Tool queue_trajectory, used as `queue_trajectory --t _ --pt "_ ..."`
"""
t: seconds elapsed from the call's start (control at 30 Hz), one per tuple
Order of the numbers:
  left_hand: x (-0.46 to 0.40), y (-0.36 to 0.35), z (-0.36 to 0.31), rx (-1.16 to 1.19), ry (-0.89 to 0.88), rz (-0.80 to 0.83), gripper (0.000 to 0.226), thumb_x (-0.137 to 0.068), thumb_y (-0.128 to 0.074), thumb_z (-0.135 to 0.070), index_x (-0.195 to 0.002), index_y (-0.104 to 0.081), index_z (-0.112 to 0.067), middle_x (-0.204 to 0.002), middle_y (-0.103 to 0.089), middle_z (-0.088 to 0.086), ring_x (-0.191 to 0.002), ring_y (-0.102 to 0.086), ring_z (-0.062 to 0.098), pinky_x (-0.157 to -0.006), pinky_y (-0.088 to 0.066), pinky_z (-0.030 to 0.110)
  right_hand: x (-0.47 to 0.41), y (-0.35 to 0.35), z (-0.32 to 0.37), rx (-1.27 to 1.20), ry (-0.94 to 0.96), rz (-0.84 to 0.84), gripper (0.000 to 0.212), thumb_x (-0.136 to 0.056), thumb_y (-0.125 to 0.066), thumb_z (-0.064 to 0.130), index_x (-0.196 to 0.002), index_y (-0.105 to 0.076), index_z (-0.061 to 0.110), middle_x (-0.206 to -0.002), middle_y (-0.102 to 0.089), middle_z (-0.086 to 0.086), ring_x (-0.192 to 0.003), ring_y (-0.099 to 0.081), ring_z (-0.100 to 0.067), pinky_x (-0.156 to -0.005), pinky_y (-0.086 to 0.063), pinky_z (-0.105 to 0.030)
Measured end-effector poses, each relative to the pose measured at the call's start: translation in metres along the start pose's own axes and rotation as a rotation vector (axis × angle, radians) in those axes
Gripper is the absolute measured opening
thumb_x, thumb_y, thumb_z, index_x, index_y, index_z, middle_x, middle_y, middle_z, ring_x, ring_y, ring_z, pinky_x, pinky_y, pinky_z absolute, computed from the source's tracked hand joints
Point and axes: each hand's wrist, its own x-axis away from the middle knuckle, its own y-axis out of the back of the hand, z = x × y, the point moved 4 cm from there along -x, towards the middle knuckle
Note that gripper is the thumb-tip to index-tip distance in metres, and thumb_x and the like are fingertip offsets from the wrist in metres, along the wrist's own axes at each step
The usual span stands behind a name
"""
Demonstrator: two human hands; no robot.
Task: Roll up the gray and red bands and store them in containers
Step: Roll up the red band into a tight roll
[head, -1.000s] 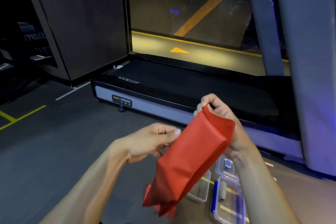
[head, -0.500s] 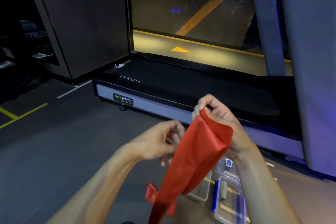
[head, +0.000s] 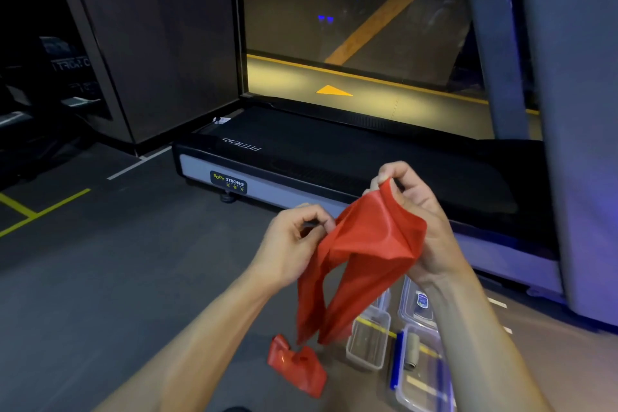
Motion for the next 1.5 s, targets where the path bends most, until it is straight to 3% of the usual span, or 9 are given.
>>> queue_trajectory --t 0.13,0.3,0.47,0.7,0.87,1.03,1.13,1.3,1.5 --pt "0.002 -0.009 0.001 0.066 0.037 0.049 0.017 -0.092 -0.067 0.003 -0.103 -0.073 -0.010 -0.096 -0.074 -0.003 -0.089 -0.068 0.011 -0.086 -0.052 0.027 -0.002 0.000 0.000 -0.025 0.006 -0.012 0.003 -0.095 -0.061 0.019 -0.094 -0.060 0.017 -0.073 -0.051 -0.002 -0.060 -0.057 -0.011 -0.065 -0.048 -0.034" --pt "0.009 -0.014 0.007 0.138 0.101 0.291 0.058 -0.084 -0.077 0.003 -0.126 -0.054 -0.029 -0.115 -0.063 -0.005 -0.094 -0.062 0.009 -0.084 -0.054 0.029 -0.002 0.002 -0.001 0.017 -0.001 -0.040 0.005 -0.094 -0.063 0.024 -0.093 -0.061 0.020 -0.076 -0.051 -0.002 -0.064 -0.048 -0.014 -0.062 -0.040 -0.032" --pt "0.008 -0.014 0.012 0.174 0.123 0.260 0.029 -0.089 -0.067 0.011 -0.094 -0.062 -0.017 -0.091 -0.066 0.003 -0.083 -0.060 0.012 -0.076 -0.048 0.021 -0.001 0.004 0.001 0.022 0.013 -0.062 0.004 -0.097 -0.061 0.021 -0.093 -0.060 0.020 -0.074 -0.051 0.000 -0.063 -0.049 -0.012 -0.061 -0.042 -0.030" --pt "0.010 -0.010 0.024 0.146 0.136 0.277 0.035 -0.083 -0.072 0.012 -0.108 -0.064 -0.011 -0.103 -0.063 0.034 -0.089 -0.059 0.029 -0.083 -0.047 0.047 0.001 -0.002 0.006 -0.020 0.017 -0.012 0.004 -0.099 -0.057 0.018 -0.095 -0.059 0.018 -0.071 -0.056 0.002 -0.060 -0.056 -0.009 -0.061 -0.046 -0.030" --pt "0.017 -0.015 0.022 0.176 0.191 0.466 0.083 -0.079 -0.081 0.006 -0.144 -0.042 -0.027 -0.124 -0.059 0.025 -0.102 -0.064 0.029 -0.094 -0.054 0.044 0.001 0.001 0.005 0.021 0.005 -0.027 0.022 -0.088 -0.078 0.034 -0.095 -0.062 0.021 -0.075 -0.052 0.000 -0.061 -0.051 -0.011 -0.062 -0.043 -0.031" --pt "0.018 -0.012 0.024 0.165 0.220 0.429 0.053 -0.082 -0.075 0.010 -0.127 -0.054 -0.007 -0.118 -0.054 0.039 -0.100 -0.056 0.030 -0.097 -0.047 0.060 0.003 0.000 0.008 0.015 0.023 -0.078 0.004 -0.098 -0.060 0.021 -0.095 -0.061 0.020 -0.074 -0.051 0.000 -0.063 -0.047 -0.013 -0.061 -0.044 -0.031" --pt "0.018 -0.010 0.028 0.086 0.210 0.446 0.035 -0.082 -0.063 0.021 -0.115 -0.063 0.010 -0.117 -0.063 0.034 -0.104 -0.062 0.027 -0.100 -0.045 0.068 0.004 -0.001 0.009 0.000 0.025 -0.092 0.013 -0.103 -0.050 0.012 -0.095 -0.059 0.018 -0.075 -0.053 0.002 -0.063 -0.049 -0.011 -0.058 -0.047 -0.026" --pt "0.022 -0.003 0.019 0.009 0.237 0.650 0.056 -0.082 -0.058 0.022 -0.132 -0.061 -0.003 -0.123 -0.064 0.028 -0.103 -0.062 0.024 -0.095 -0.051 0.046 0.006 -0.001 0.013 -0.009 0.021 -0.129 0.020 -0.106 -0.043 0.005 -0.094 -0.056 0.016 -0.074 -0.052 0.001 -0.062 -0.048 -0.012 -0.056 -0.048 -0.025" --pt "0.025 -0.005 0.007 0.184 0.306 0.611 0.060 -0.067 -0.048 0.009 -0.124 -0.065 0.002 -0.126 -0.065 0.009 -0.112 -0.058 0.016 -0.095 -0.045 0.025 0.003 -0.004 0.007 0.001 -0.014 -0.083 0.015 -0.103 -0.050 0.011 -0.093 -0.059 0.018 -0.070 -0.052 0.001 -0.060 -0.052 -0.010 -0.057 -0.048 -0.025"
